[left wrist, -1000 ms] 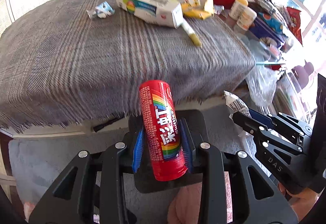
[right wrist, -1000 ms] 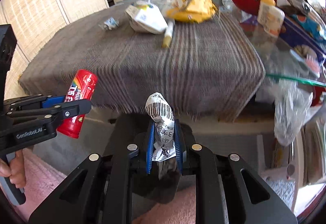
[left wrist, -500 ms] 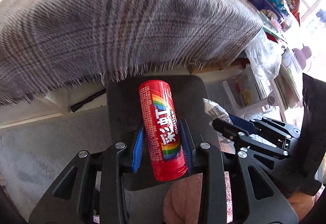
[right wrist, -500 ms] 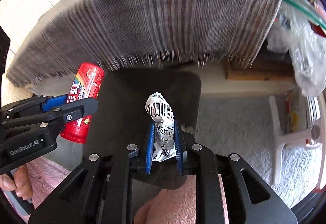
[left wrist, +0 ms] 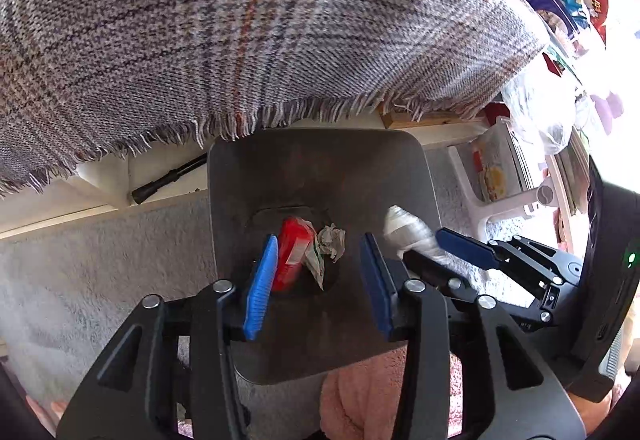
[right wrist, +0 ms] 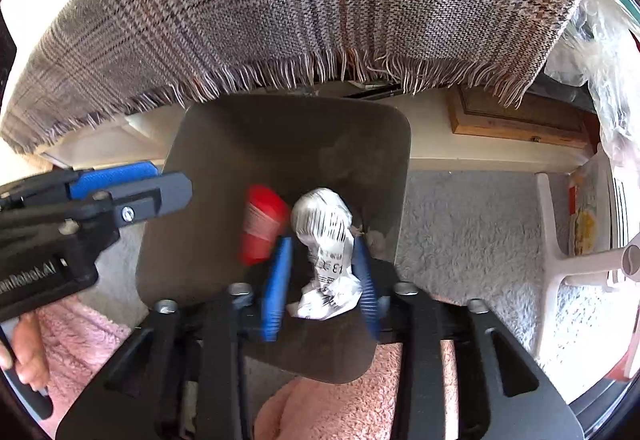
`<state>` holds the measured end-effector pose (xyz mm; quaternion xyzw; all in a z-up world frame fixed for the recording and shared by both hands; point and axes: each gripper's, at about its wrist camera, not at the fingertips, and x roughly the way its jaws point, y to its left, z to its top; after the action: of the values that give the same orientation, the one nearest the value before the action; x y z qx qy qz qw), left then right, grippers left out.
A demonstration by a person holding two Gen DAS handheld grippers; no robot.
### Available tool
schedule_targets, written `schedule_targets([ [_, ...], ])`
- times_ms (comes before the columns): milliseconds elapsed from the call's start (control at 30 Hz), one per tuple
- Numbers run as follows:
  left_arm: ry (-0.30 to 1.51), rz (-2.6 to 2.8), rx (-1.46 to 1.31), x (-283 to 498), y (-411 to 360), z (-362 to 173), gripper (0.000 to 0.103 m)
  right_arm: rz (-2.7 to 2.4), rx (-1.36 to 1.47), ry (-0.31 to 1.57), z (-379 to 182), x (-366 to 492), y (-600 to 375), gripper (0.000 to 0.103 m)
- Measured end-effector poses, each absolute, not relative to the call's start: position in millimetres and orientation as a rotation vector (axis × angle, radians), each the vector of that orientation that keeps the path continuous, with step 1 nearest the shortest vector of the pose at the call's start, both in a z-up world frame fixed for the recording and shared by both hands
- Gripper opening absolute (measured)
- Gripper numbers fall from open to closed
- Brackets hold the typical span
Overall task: Collect trash
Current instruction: 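Lower the wrapper into the bin with the right tool while the left tool drops the red can, then move both open tools back over the table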
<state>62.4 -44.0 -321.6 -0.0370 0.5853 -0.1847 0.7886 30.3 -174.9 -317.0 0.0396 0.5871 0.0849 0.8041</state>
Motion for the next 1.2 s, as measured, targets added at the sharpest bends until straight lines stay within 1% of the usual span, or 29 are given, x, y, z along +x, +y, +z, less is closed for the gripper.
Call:
schedule_targets([
  [33, 1.257, -0.391, -0.079, 63, -42, -321, 0.043, 0.183, 0.082, 1.256, -315, 28, -172, 0.05],
  [67, 1.254, -0.386, -0.079, 63, -39, -319, 0.045, 0.188, 0.077, 1.252, -314, 27, -171, 0.053],
  [133, 1.245, -0.371, -0.082, 63, -35, -316, 0.051, 0.188, 0.06, 1.244, -314, 23, -170, 0.065],
  [167, 1.241, -0.366, -0.082, 62, -33, -313, 0.052, 0.186, 0.048, 1.236, -311, 22, -169, 0.069],
  [200, 1.237, -0.361, -0.082, 62, -31, -312, 0.057, 0.185, 0.042, 1.228, -308, 21, -169, 0.076],
  [233, 1.232, -0.355, -0.083, 61, -29, -309, 0.064, 0.184, 0.037, 1.223, -306, 20, -169, 0.085],
  [267, 1.224, -0.349, -0.085, 61, -27, -306, 0.067, 0.182, 0.034, 1.216, -304, 20, -172, 0.09],
  [300, 1.216, -0.346, -0.088, 60, -24, -304, 0.075, 0.174, 0.032, 1.204, -300, 19, -173, 0.098],
  [333, 1.207, -0.344, -0.091, 58, -23, -301, 0.085, 0.168, 0.033, 1.194, -297, 20, -176, 0.1],
  [400, 1.19, -0.344, -0.099, 55, -18, -293, 0.092, 0.175, 0.049, 1.187, -290, 21, -180, 0.1],
  [500, 1.172, -0.333, -0.1, 50, -11, -279, 0.095, 0.184, 0.099, 1.185, -281, 22, -192, 0.1],
  [833, 1.07, -0.241, -0.088, 53, 23, -226, 0.095, 0.147, 0.189, 1.07, -215, 38, -225, 0.1],
  [1000, 1.032, -0.213, -0.097, 71, 36, -202, 0.095, 0.147, 0.173, 0.984, -178, 60, -227, 0.1],
  [1200, 0.987, -0.182, -0.081, 104, 42, -179, 0.095, 0.154, 0.162, 0.912, -154, 96, -220, 0.1],
])
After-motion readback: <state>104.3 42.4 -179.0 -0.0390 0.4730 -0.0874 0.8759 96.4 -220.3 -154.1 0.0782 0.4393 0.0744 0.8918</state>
